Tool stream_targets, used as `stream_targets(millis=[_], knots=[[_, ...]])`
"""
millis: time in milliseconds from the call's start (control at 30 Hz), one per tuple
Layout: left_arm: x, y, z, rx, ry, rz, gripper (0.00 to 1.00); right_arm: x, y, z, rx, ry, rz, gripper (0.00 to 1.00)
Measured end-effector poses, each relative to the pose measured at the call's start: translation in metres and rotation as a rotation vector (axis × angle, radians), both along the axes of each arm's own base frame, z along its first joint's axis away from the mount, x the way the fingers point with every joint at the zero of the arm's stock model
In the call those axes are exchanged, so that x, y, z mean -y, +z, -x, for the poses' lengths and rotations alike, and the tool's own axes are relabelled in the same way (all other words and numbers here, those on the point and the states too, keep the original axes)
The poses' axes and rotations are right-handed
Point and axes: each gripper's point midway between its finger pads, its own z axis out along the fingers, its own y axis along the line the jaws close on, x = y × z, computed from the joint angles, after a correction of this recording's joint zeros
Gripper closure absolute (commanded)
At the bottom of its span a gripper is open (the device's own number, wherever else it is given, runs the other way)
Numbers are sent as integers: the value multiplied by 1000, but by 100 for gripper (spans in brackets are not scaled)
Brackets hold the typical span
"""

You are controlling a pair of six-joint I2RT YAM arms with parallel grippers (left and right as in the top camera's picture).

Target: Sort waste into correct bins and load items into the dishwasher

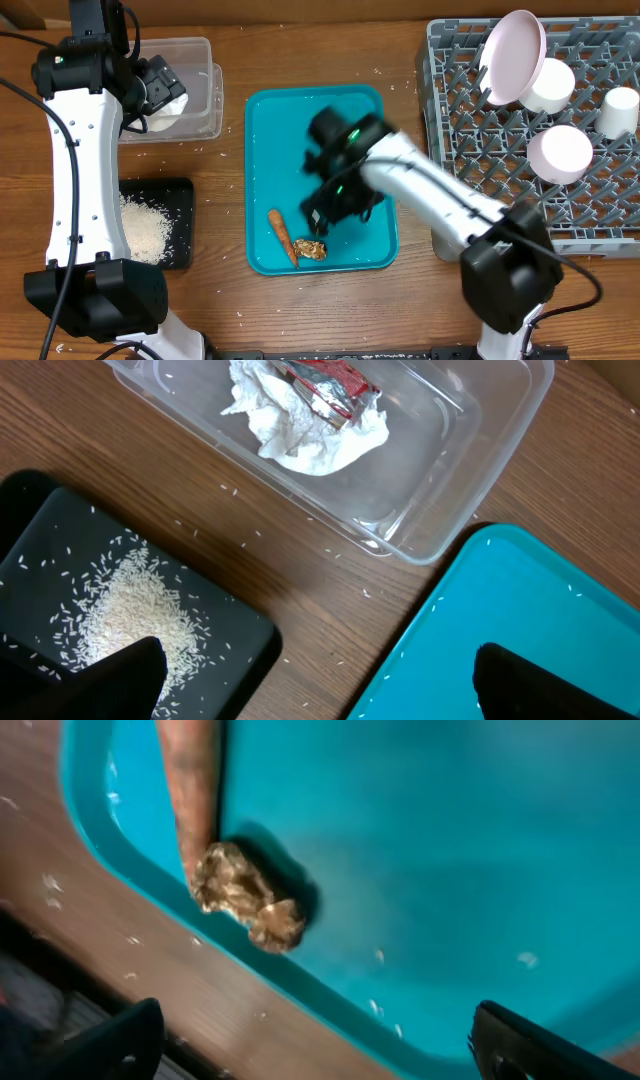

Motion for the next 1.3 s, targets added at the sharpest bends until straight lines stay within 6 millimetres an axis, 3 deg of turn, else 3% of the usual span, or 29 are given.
stream_targets(millis=[100, 200, 267, 333, 400, 467, 567, 600, 667, 700, 733, 767, 800, 1000, 1200, 1300], knots=[[0, 0, 0, 0, 0, 0, 0, -13, -13, 10, 80, 81, 43, 0], [0, 0, 0, 0, 0, 0, 0, -25, -14, -10, 208, 29, 58, 0], [0, 0, 0, 0, 0, 0, 0, -12, -13, -24, 260, -78, 131, 0], [0, 0, 0, 0, 0, 0, 0, -2, -4, -39, 300, -176, 172, 0], [0, 0, 0, 0, 0, -1, 0, 10, 26, -77, 376, -331, 154, 0], [0, 0, 0, 0, 0, 0, 0, 27, 46, -96, 404, -420, 157, 0], [0, 0, 0, 0, 0, 0, 0, 85, 93, -134, 463, -652, 164, 0], [0, 0, 0, 0, 0, 0, 0, 114, 109, -146, 483, -751, 167, 0], [0, 0, 0, 0, 0, 0, 0, 157, 125, -157, 495, -884, 181, 0], [0, 0, 0, 0, 0, 0, 0, 201, 134, -163, 504, -1007, 205, 0], [0, 0, 0, 0, 0, 0, 0, 228, 136, -165, 502, -1078, 226, 0], [0, 0, 0, 0, 0, 0, 0, 241, 136, -166, 501, -1111, 238, 0], [0, 0, 0, 0, 0, 0, 0, 275, 135, -165, 484, -1196, 260, 0], [0, 0, 0, 0, 0, 0, 0, 381, 133, -149, 430, -1469, 308, 0], [0, 0, 0, 0, 0, 0, 0, 438, 133, -131, 408, -1662, 315, 0], [9, -3, 5, -21, -20, 49, 0, 430, 131, -136, 359, -1683, 209, 0]])
